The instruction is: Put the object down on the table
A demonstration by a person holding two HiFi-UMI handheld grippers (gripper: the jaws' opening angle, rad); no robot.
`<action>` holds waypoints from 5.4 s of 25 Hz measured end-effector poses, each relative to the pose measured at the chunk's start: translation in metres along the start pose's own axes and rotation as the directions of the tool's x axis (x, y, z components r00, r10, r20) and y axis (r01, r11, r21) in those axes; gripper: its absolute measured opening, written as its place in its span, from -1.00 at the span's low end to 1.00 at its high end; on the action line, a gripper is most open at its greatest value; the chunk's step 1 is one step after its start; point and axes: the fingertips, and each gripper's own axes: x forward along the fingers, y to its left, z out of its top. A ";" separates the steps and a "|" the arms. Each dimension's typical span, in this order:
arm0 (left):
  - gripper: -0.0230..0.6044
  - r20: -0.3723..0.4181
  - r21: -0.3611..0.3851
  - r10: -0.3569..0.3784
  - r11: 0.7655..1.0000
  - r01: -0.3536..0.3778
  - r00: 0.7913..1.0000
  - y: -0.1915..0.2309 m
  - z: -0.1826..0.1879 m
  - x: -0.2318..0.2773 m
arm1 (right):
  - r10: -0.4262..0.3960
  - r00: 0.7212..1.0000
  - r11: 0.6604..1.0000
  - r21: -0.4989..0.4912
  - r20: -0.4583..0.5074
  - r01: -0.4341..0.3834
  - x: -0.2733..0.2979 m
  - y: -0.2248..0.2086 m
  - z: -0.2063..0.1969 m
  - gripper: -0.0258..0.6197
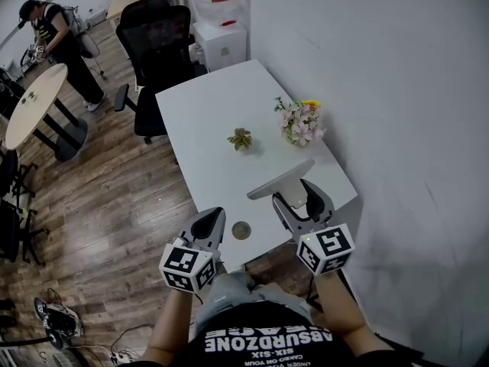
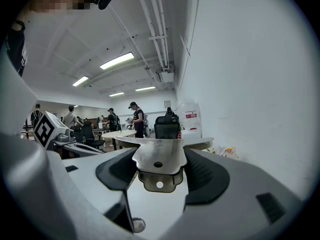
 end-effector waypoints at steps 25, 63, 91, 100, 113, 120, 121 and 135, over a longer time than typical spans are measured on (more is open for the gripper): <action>-0.91 -0.028 0.033 -0.052 0.998 0.052 0.998 0.025 -0.004 0.008 | -0.069 0.997 0.998 0.003 -0.029 0.069 0.022 -0.006 -0.025 -0.04; -0.91 -0.061 0.000 -0.079 0.997 0.079 0.995 0.035 -0.019 0.028 | -0.093 0.985 0.996 -0.008 -0.149 0.092 0.035 -0.019 -0.074 -0.04; -0.91 -0.079 0.000 -0.069 0.998 0.069 0.994 0.041 -0.020 0.039 | -0.085 0.965 0.996 -0.009 -0.247 0.086 0.045 -0.037 -0.117 -0.04; -0.91 -0.086 0.001 -0.069 0.998 0.070 0.994 0.043 -0.021 0.042 | -0.085 0.958 0.996 -0.009 -0.274 0.086 0.049 -0.040 -0.129 -0.04; -0.91 -0.086 0.002 -0.068 0.998 0.068 0.994 0.042 -0.020 0.045 | -0.087 0.950 0.996 -0.010 -0.301 0.088 0.054 -0.043 -0.139 -0.04; -0.91 -0.081 0.007 -0.080 0.997 0.081 0.993 0.038 -0.019 0.046 | -0.092 0.941 0.995 -0.005 -0.326 0.095 0.055 -0.044 -0.152 -0.04; -0.91 -0.082 0.008 -0.081 0.997 0.082 0.993 0.038 -0.020 0.046 | -0.092 0.940 0.995 -0.005 -0.329 0.096 0.055 -0.044 -0.153 -0.04; -0.91 -0.092 0.006 -0.079 0.997 0.080 0.993 0.042 -0.019 0.046 | -0.090 0.927 0.995 -0.001 -0.365 0.096 0.061 -0.046 -0.165 -0.04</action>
